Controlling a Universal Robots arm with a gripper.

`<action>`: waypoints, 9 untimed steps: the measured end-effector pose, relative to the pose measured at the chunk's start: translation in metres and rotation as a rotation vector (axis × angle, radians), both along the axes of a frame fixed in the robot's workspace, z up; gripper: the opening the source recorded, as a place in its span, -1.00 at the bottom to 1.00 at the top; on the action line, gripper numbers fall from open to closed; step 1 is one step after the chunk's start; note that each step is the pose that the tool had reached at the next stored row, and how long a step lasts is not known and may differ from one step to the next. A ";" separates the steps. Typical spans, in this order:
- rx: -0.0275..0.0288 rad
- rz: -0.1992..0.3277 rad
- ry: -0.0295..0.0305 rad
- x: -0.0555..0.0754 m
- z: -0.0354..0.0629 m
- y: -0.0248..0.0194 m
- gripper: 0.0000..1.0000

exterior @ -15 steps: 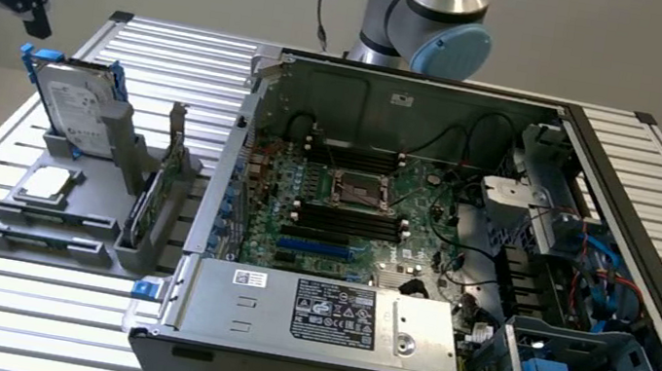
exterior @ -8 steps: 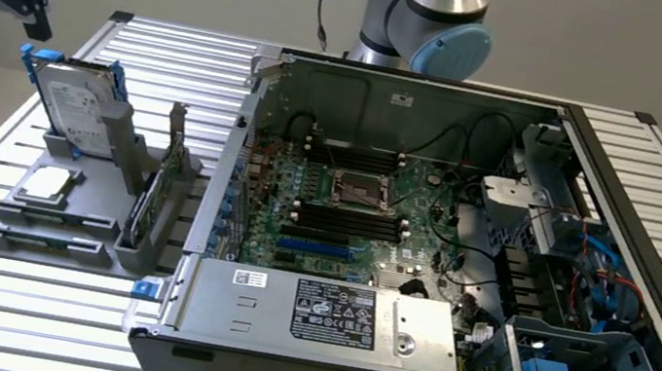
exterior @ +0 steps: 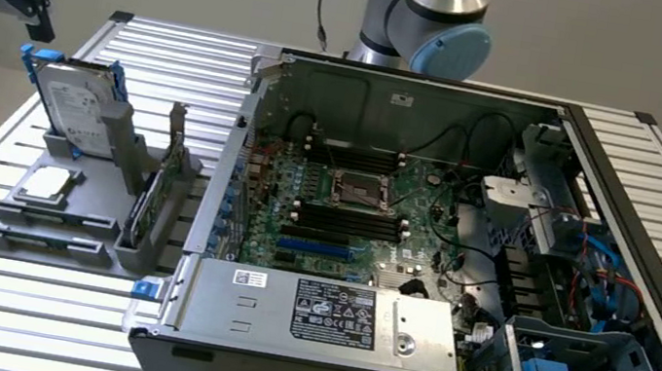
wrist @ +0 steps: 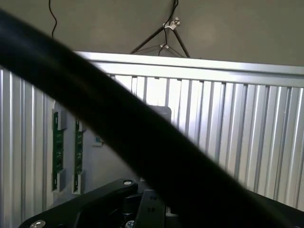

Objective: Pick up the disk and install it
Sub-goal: 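Pick up the disk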

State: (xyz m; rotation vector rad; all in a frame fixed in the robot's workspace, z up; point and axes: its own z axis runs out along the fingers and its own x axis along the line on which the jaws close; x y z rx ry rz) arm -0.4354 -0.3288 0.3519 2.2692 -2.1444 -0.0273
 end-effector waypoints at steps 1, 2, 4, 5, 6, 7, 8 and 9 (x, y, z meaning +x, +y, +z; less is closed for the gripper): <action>0.0000 0.000 0.0000 0.000 -0.0005 0.0000 -0.65; 0.0000 0.000 -0.0001 0.000 -0.0012 0.0000 -0.52; -0.0001 0.000 0.0001 0.000 -0.0035 0.0000 -0.40; -0.0001 0.000 0.0002 0.000 -0.0049 0.0000 -0.28; -0.0001 0.000 0.0002 0.000 -0.0064 0.0000 -0.16; 0.0000 0.000 0.0002 0.000 -0.0080 0.0000 -0.16; 0.0000 0.000 0.0002 0.000 -0.0098 0.0000 -0.05; 0.0000 0.000 0.0002 0.000 -0.0116 0.0000 -0.05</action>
